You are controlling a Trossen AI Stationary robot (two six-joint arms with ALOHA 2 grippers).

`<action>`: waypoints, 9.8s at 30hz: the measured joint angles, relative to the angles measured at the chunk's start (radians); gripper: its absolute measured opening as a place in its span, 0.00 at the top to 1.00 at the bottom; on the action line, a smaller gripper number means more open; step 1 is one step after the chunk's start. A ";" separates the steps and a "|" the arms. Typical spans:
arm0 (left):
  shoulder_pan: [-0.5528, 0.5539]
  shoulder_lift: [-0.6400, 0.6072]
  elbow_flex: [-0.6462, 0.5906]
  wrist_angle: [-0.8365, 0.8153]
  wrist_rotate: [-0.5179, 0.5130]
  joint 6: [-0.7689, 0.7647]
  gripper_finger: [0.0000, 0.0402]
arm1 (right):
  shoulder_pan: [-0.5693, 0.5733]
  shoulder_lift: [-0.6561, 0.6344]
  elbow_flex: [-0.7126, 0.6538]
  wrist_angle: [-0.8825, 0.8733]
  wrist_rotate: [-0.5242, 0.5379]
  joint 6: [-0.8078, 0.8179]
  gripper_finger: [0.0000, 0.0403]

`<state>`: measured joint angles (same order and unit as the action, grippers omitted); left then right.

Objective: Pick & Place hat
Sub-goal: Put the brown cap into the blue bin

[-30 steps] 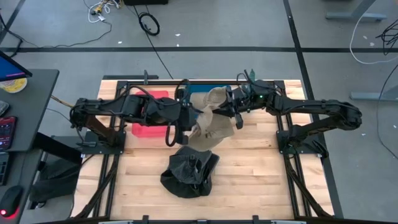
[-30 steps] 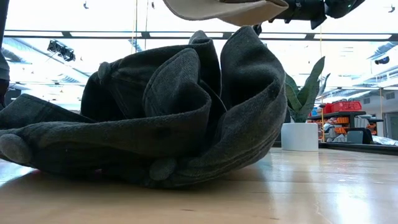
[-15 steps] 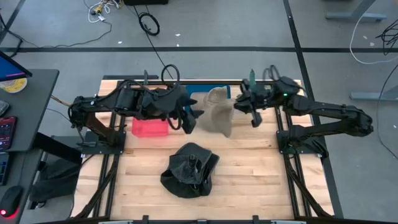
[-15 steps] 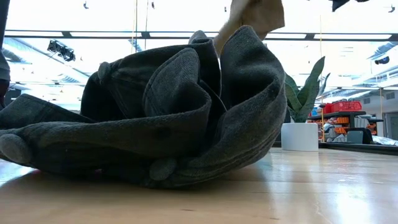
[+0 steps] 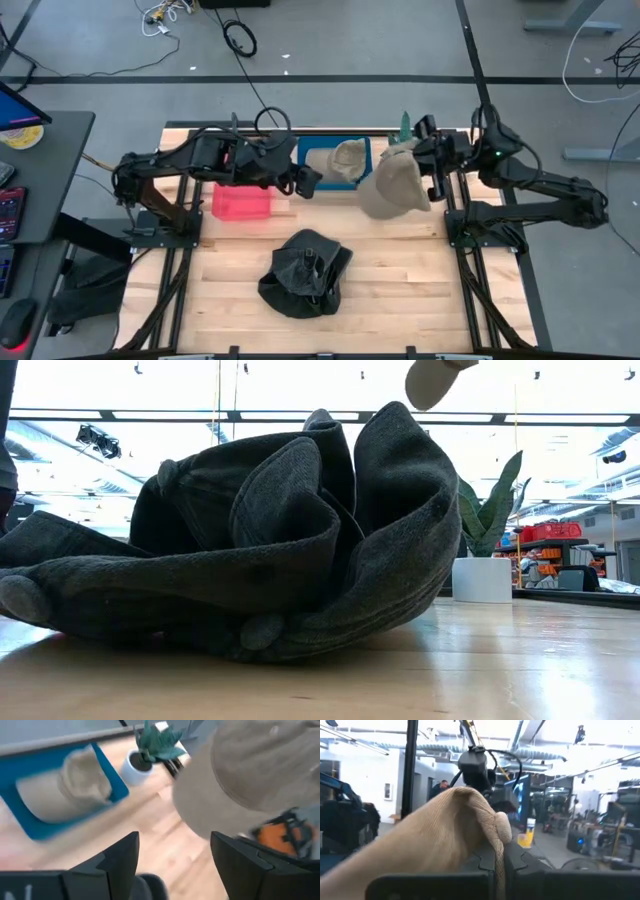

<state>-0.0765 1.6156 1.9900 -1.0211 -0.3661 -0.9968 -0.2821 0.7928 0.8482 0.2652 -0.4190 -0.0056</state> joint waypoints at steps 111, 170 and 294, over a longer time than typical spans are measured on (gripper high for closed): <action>-0.021 -0.072 0.000 0.518 0.106 0.158 0.97 | -0.053 -0.229 0.001 -0.299 0.002 0.534 0.36; 0.007 -0.123 0.000 0.258 0.098 0.297 0.97 | 0.029 0.243 0.001 0.650 -0.097 1.230 0.67; -0.152 -0.123 0.000 -0.082 -0.204 0.571 0.54 | -0.240 0.996 0.557 -0.465 0.117 0.948 1.00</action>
<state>-0.2287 1.4921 1.9903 -1.1034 -0.5697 -0.4255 -0.5217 1.7884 1.4052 -0.1999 -0.3025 0.9427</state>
